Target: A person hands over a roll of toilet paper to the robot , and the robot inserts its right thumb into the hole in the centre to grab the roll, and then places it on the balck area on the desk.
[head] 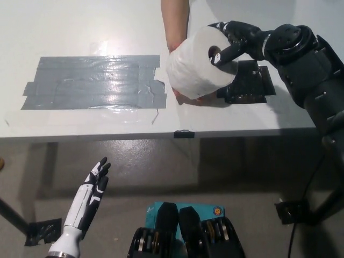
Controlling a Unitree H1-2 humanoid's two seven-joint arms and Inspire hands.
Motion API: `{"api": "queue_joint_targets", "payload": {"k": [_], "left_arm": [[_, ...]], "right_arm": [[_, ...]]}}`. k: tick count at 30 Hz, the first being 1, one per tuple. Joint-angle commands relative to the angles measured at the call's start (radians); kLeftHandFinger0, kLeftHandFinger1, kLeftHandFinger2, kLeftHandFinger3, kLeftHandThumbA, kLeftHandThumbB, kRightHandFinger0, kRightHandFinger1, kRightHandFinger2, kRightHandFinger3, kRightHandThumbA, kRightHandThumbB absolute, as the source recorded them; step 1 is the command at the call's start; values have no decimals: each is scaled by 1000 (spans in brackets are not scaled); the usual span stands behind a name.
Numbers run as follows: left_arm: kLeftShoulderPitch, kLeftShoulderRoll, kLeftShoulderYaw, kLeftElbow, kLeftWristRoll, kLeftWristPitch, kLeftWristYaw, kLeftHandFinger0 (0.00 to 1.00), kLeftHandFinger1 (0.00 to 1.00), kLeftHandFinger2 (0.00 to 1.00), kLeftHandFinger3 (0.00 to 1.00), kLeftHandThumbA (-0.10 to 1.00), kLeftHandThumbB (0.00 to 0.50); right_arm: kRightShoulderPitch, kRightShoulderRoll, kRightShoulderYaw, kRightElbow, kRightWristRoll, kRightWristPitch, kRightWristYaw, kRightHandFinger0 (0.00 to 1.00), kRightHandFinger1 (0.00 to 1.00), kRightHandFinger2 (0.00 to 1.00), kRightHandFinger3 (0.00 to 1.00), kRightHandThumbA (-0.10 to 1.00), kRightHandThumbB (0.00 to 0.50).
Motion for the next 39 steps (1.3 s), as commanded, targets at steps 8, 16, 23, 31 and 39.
{"api": "queue_joint_targets", "payload": {"k": [8,16,23,31,39], "left_arm": [[-6,9,-15,-33,2,-11,-12,1000,1000,1000,1000,1000,214],[-8,12,-35,-48,13,6,-19,1000,1000,1000,1000,1000,203],[-10,14,-49,-50,19,1,-19,1000,1000,1000,1000,1000,216],[-17,13,-57,-36,19,-28,-16,1000,1000,1000,1000,968,206],[-24,15,-59,-36,27,-30,-13,1000,1000,1000,1000,967,204]], "right_arm": [[-60,25,27,33,-59,-5,-50,1000,1000,1000,1000,770,433],[-55,41,62,53,-98,-11,-97,1000,1000,1000,1000,715,420],[-60,52,95,65,-131,-20,-119,1000,1000,1000,1000,687,409],[-48,90,128,73,-166,-23,-242,802,964,1000,1000,389,315],[11,124,179,77,-225,-88,-461,76,370,662,583,-100,213]]}}
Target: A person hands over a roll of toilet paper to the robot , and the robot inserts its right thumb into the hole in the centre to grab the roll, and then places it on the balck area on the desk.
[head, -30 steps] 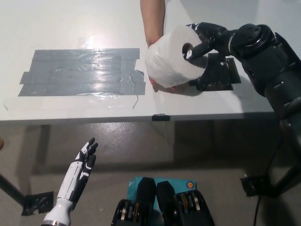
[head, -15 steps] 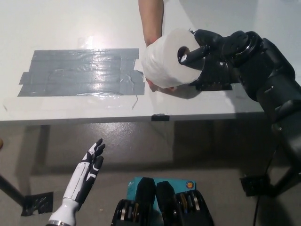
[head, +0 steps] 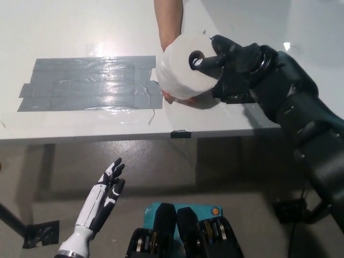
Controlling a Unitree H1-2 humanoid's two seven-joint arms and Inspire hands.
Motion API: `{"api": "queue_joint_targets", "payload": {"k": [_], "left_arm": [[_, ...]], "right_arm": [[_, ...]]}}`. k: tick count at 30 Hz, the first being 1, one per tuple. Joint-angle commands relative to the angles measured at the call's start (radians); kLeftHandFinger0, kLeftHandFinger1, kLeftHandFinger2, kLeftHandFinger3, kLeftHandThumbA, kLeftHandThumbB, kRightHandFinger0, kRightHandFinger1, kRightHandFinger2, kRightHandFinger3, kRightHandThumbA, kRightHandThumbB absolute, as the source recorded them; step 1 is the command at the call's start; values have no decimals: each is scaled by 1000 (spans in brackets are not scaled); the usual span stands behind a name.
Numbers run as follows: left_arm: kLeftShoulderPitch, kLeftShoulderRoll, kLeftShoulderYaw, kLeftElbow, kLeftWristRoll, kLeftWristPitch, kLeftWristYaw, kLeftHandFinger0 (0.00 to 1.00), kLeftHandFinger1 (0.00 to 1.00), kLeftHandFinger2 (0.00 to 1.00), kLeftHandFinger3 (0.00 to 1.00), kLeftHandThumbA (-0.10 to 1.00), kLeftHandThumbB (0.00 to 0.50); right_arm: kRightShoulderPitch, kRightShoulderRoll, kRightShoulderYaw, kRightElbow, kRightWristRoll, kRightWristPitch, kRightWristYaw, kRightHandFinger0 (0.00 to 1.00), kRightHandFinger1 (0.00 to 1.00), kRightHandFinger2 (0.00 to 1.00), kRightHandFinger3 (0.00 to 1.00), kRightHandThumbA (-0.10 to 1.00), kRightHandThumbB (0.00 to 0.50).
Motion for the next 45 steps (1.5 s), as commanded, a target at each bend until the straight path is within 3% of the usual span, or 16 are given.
{"api": "queue_joint_targets", "payload": {"k": [1,2,3,4,7,12,13,15,16,18,21,25,30,31,33,45], "left_arm": [[-19,16,-2,-24,18,-36,0,1000,1000,1000,1000,966,203],[-21,16,-2,-24,19,-35,1,1000,1000,1000,1000,966,202],[-20,16,-3,-27,24,-34,3,1000,1000,1000,1000,973,211],[-21,16,-3,-28,27,-33,4,1000,1000,1000,1000,975,212],[-27,20,-3,-24,29,-33,0,1000,1000,1000,1000,990,206],[-36,19,-1,-16,29,-34,1,1000,1000,1000,1000,982,204],[-39,19,-2,-17,29,-27,-2,1000,1000,1000,1000,984,205],[-45,20,-1,-13,29,-29,-2,1000,1000,1000,1000,987,207],[-47,20,0,-11,30,-32,0,1000,1000,1000,1000,987,206],[-57,20,1,-8,34,-29,2,1000,1000,1000,1000,992,208],[-62,20,1,-7,30,-23,-2,1000,1000,1000,1000,996,212],[-64,22,1,-8,30,-18,-6,1000,1000,1000,1000,1000,212],[-65,24,6,-6,25,-19,-7,1000,1000,1000,1000,1000,211],[-65,24,7,-2,26,-22,-4,1000,1000,1000,1000,1000,207],[-65,22,8,4,29,-28,0,1000,1000,1000,1000,1000,203],[-54,25,14,10,33,-29,5,1000,1000,1000,1000,1000,197]], "right_arm": [[-3,23,30,6,-66,-60,-210,122,461,787,709,-100,212],[-2,24,30,8,-66,-60,-215,67,453,847,778,-100,198],[2,26,30,8,-66,-61,-224,85,553,999,936,-100,195],[5,26,29,9,-66,-63,-231,88,586,1000,977,-100,201],[8,27,22,12,-60,-75,-245,164,699,1000,1000,-100,203],[10,20,-40,13,-2,-96,-237,108,741,1000,1000,-100,183],[4,19,-90,15,43,-70,-226,203,840,1000,1000,-100,166],[1,18,-185,15,124,-61,-214,41,673,993,834,-100,156],[0,16,-225,15,151,-60,-209,31,664,940,793,-100,154],[-6,12,-404,12,288,-50,-176,49,548,897,884,-100,139],[-4,8,-509,6,347,-60,-141,86,557,899,891,-100,144],[1,-4,-651,-7,427,-48,-93,24,561,995,953,-100,168],[-15,-21,-724,-15,436,-33,-74,0,517,990,961,-100,162],[-20,-33,-748,-20,455,-28,-43,0,563,995,918,-100,137],[-31,-49,-784,-29,482,0,-20,0,611,1000,995,-100,129],[-53,-158,-719,-86,430,93,-1,0,487,985,1000,-100,141]]}}
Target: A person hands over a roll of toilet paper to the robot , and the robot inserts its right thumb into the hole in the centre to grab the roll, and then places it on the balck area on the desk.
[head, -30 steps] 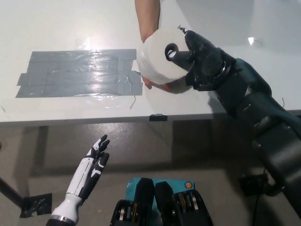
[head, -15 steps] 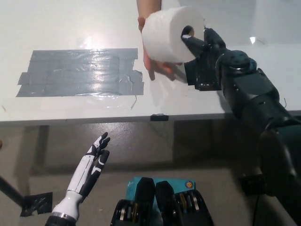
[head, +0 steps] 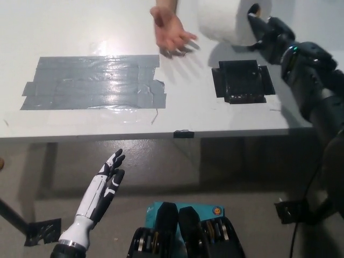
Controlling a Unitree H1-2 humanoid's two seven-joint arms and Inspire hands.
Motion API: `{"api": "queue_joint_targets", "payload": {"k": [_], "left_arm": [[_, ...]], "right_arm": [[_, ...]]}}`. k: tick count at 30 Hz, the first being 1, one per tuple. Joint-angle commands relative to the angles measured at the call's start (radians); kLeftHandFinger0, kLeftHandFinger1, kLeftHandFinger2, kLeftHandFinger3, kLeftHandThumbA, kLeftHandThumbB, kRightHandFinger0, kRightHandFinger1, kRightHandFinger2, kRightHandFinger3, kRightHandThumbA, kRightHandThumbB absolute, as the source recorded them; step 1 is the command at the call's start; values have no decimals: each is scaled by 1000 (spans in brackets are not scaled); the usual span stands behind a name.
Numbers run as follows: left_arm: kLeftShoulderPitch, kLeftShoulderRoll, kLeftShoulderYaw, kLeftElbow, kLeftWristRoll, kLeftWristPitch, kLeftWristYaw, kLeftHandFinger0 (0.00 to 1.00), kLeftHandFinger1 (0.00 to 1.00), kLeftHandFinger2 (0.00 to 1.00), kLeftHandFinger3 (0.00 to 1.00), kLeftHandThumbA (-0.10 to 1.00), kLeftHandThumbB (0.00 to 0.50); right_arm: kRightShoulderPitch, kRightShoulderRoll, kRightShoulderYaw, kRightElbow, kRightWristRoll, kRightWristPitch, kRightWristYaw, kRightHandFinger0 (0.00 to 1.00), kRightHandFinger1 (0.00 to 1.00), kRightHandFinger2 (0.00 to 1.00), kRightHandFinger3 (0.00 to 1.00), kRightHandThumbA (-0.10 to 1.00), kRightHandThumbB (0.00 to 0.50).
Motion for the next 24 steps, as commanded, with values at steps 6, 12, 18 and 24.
{"api": "queue_joint_targets", "payload": {"k": [6,12,18,24], "left_arm": [[-2,23,10,-12,4,-28,5,1000,1000,1000,1000,1000,191],[3,21,13,-16,1,-30,7,1000,1000,1000,1000,1000,183],[5,18,10,-12,5,-31,8,1000,1000,1000,1000,1000,191],[5,18,14,-11,5,-36,13,1000,1000,1000,1000,1000,182]], "right_arm": [[-77,-113,183,-97,-79,65,59,43,612,1000,1000,-100,101],[-57,-169,375,-102,-195,18,96,175,676,1000,1000,-100,125],[-28,-196,524,-89,-268,-33,88,230,662,955,911,-100,162],[-22,-206,617,-65,-314,-63,103,353,878,1000,1000,-100,126]]}}
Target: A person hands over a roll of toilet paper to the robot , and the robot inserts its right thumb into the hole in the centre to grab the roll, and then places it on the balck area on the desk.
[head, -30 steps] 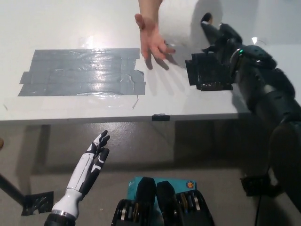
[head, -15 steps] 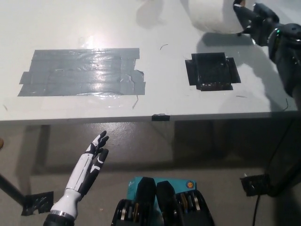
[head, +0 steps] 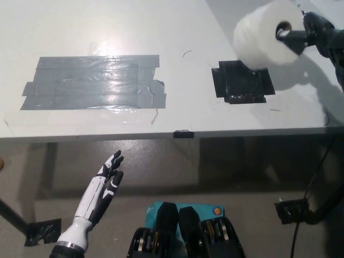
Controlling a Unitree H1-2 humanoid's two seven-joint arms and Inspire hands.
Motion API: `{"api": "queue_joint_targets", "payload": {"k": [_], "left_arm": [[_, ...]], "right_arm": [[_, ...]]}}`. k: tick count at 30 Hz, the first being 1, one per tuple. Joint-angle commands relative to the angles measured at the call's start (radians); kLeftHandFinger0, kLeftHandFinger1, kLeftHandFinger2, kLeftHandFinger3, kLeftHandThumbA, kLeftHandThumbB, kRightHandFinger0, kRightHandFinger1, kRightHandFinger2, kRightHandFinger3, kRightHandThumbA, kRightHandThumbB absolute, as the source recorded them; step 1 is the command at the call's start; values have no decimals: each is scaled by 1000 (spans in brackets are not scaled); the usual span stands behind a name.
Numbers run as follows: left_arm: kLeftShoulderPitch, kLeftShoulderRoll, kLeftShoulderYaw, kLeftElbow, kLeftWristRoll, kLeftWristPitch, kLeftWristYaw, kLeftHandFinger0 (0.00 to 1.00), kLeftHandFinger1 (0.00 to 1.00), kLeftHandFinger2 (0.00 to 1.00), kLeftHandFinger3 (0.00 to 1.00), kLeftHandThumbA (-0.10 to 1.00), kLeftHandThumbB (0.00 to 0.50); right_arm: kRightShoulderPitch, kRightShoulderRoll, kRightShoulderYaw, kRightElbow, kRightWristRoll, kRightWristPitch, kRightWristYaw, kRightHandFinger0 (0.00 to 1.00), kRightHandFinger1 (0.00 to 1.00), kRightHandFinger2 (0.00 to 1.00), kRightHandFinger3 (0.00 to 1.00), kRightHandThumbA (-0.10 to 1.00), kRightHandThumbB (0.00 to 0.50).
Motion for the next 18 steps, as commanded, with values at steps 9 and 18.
{"api": "queue_joint_targets", "payload": {"k": [9,18], "left_arm": [[0,12,10,-5,1,-33,12,1000,1000,1000,1000,1000,194],[-1,9,7,-9,-1,-29,8,1000,1000,1000,1000,993,174]], "right_arm": [[-49,-14,140,5,-130,-84,72,274,756,1000,900,-100,152],[-57,12,197,15,-174,-96,112,381,895,1000,1000,-100,155]]}}
